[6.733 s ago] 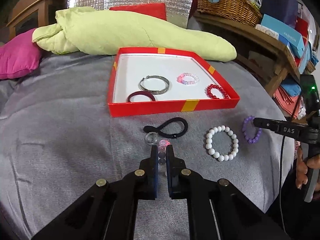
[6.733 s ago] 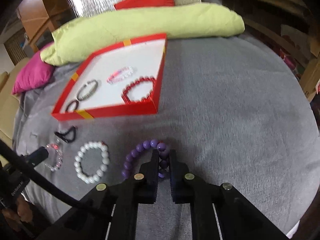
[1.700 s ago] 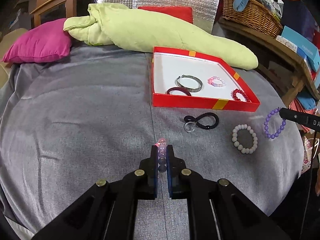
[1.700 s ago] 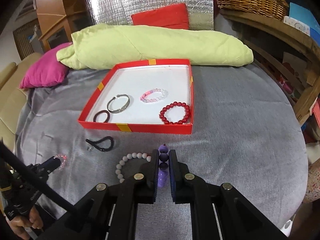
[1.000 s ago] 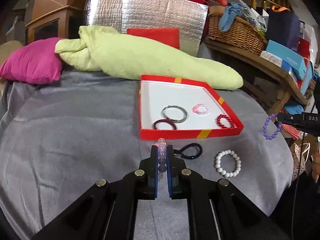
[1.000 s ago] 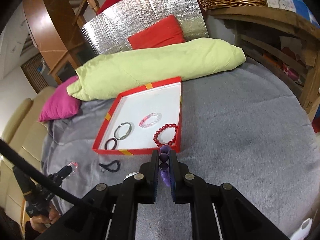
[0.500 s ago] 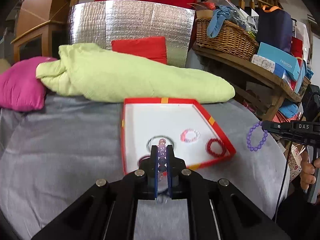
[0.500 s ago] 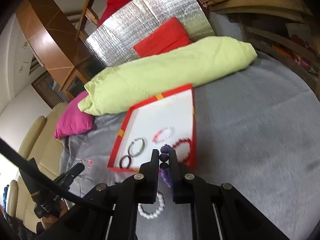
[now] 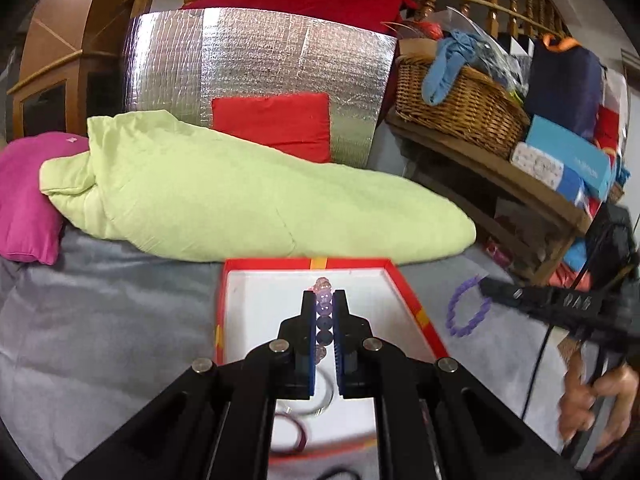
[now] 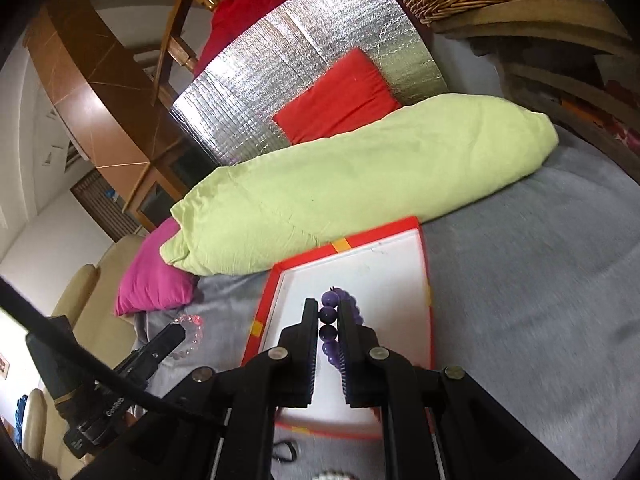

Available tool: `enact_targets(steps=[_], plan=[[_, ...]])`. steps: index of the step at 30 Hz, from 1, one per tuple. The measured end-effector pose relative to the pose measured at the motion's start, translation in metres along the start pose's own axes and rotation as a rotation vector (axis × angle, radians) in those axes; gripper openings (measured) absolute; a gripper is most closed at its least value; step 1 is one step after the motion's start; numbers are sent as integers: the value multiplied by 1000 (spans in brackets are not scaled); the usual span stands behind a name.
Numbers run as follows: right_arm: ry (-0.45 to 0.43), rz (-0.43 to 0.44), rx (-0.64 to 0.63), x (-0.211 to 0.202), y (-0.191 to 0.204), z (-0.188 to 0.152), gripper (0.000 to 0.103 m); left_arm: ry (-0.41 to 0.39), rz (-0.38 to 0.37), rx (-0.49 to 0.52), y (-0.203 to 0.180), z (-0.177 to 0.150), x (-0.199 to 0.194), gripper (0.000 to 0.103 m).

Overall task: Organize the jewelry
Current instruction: 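Carry the pink crystal bracelet into the red box while the right tool carries the purple bracelet there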

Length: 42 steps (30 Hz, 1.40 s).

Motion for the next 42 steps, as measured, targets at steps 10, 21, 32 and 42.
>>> enact_targets(steps=[10,21,32,42], plan=[[101,24,-6,80,18,23,11,85,-26,-20,12,-3,60,8],[212,10,0,145,17,1,11,235,39,-75,54,-36,113,8],[168,-2,15,145,9,2,11,254,187,20,53,-44,118,8],[153,-76,55,149,-20,6,11,265,293,106,56,-47,126,8]])
Point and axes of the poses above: each gripper's, at about its wrist camera, not at the fingertips, and x roughly the way its jaws point, y to its left, z to its top, the point moved 5 cm from there along x, roughly the way its jaws point, and after that the axes turned 6 degrees about -z, right-handed, at the moved point
